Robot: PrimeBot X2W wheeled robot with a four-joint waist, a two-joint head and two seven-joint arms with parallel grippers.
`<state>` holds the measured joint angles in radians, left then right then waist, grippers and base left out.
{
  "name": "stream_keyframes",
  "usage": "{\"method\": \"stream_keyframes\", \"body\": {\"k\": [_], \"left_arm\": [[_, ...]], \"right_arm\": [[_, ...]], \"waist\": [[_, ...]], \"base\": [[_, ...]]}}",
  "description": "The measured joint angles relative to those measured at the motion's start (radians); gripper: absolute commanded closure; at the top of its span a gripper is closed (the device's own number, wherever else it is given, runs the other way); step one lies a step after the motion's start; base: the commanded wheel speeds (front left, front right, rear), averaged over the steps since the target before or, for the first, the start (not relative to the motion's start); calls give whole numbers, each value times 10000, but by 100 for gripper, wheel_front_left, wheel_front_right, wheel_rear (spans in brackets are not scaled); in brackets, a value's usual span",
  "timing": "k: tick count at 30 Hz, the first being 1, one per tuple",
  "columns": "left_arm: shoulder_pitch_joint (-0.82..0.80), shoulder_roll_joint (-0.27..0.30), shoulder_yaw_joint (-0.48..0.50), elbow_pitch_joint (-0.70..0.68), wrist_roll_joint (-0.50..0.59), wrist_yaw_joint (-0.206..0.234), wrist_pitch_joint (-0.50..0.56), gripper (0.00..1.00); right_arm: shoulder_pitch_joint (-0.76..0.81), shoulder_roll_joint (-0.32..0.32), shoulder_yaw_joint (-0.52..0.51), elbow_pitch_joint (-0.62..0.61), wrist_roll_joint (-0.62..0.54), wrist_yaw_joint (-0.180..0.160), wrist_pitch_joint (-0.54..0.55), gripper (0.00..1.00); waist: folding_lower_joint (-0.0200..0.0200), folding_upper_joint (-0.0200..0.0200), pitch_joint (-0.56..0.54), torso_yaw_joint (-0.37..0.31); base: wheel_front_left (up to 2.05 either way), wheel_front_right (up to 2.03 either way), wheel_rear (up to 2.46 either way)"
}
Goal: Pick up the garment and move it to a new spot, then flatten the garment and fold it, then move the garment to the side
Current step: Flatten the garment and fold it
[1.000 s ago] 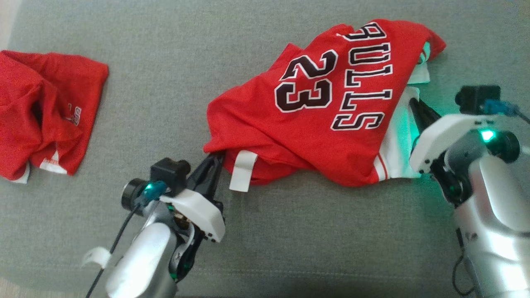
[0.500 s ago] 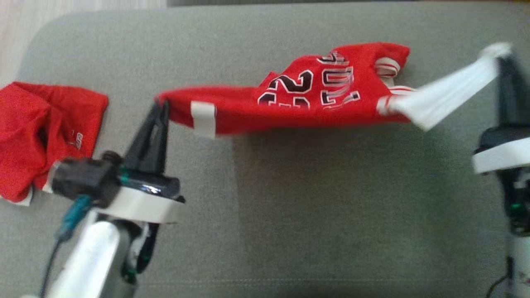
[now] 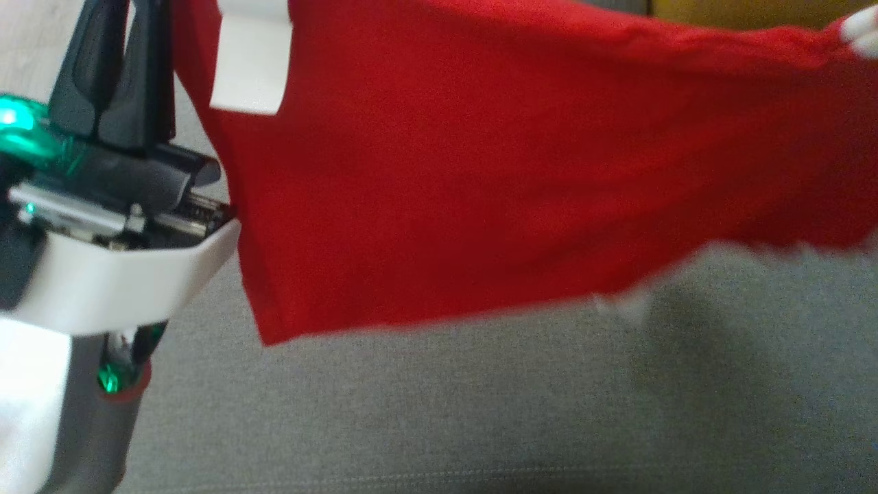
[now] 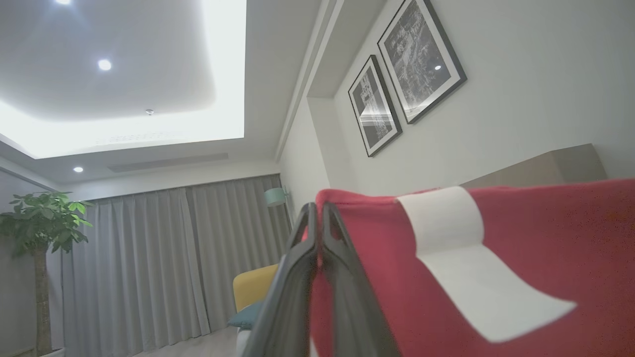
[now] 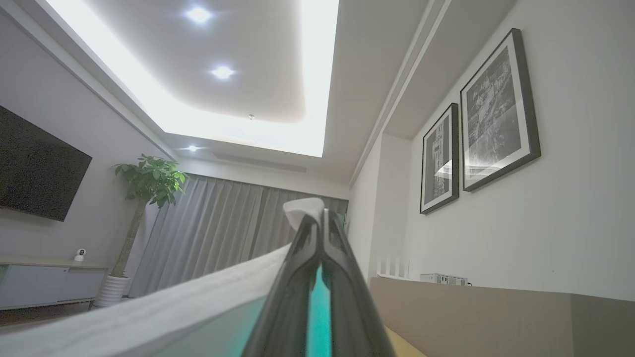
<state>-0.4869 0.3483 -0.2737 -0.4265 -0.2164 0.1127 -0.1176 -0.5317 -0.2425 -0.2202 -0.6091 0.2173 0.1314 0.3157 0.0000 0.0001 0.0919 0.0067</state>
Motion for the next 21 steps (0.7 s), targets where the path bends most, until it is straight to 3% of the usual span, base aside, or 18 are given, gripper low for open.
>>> {"method": "stream_keyframes", "body": {"k": [6,11,16,21], "left_arm": [[-812,-84,-15,790,-715,-401,282,100],[-2307,-644,-86,3432,-1438,-1041,-77,100],[-4219,-1227,-61,6427,-1810,-1578,-901,100],[-6123,-1436,324,9208,-1808,-1758,-1335,100]], "right_arm": [[-880,-249,136,890,420,0,295,100],[-2311,-330,1124,3701,1204,0,-153,100],[-4423,-309,2190,6567,1450,0,-1810,100],[-6532,119,3402,9509,1459,0,-3695,100]], "waist": [[0,0,183,-34],[0,0,626,-34],[0,-1,1041,-34],[0,0,1289,-220]], "base": [[0,0,0],[0,0,0],[0,0,0],[0,0,0]]}}
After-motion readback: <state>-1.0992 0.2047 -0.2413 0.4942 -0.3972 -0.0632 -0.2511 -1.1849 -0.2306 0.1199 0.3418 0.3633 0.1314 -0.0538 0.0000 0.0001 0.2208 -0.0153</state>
